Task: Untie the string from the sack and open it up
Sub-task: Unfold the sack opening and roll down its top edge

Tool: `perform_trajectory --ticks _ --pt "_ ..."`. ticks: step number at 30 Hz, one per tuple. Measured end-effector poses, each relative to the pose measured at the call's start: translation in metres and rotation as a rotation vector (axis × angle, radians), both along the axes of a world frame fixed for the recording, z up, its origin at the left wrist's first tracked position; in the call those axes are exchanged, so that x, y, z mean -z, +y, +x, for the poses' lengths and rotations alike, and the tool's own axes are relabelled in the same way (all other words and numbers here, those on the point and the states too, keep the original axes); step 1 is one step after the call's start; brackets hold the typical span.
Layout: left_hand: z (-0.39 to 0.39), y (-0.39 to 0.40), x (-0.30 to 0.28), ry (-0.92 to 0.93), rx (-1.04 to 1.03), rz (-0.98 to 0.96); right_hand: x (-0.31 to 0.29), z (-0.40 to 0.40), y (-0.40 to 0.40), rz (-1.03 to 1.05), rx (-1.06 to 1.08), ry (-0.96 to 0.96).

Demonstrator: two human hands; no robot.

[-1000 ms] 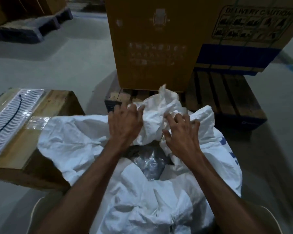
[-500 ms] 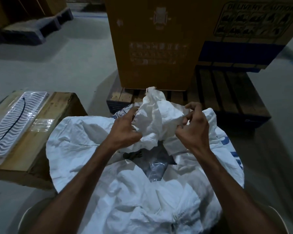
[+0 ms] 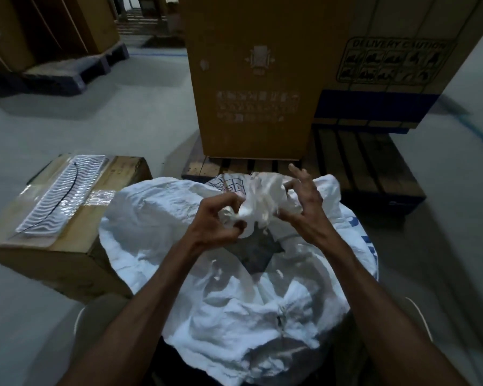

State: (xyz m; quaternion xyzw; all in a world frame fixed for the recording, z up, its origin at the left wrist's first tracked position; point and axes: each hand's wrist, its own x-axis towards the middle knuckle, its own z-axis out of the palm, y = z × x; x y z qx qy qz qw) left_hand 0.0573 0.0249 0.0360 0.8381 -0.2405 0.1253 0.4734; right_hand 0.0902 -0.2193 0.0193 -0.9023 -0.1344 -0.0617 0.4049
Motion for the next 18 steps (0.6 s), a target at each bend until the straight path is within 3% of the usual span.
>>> perform_trajectory --ticks 3,6,9,14,18 --pt "-0.025 -0.002 -0.009 0.013 -0.009 -0.055 -0.007 -0.028 -0.005 -0.031 -0.045 0.006" --pt "-0.048 0.004 -0.013 0.022 0.016 0.001 -0.017 -0.058 -0.007 -0.099 -0.011 -0.139" --pt "-0.063 0.016 -0.007 -0.097 -0.085 0.102 -0.023 -0.080 -0.010 -0.198 -0.015 -0.259" --pt "-0.081 0.025 0.005 -0.241 -0.111 0.229 -0.024 -0.105 -0.017 -0.282 -0.146 -0.251" --pt "-0.089 0.022 0.007 -0.252 -0.121 0.189 -0.026 -0.120 -0.018 -0.258 -0.142 -0.296"
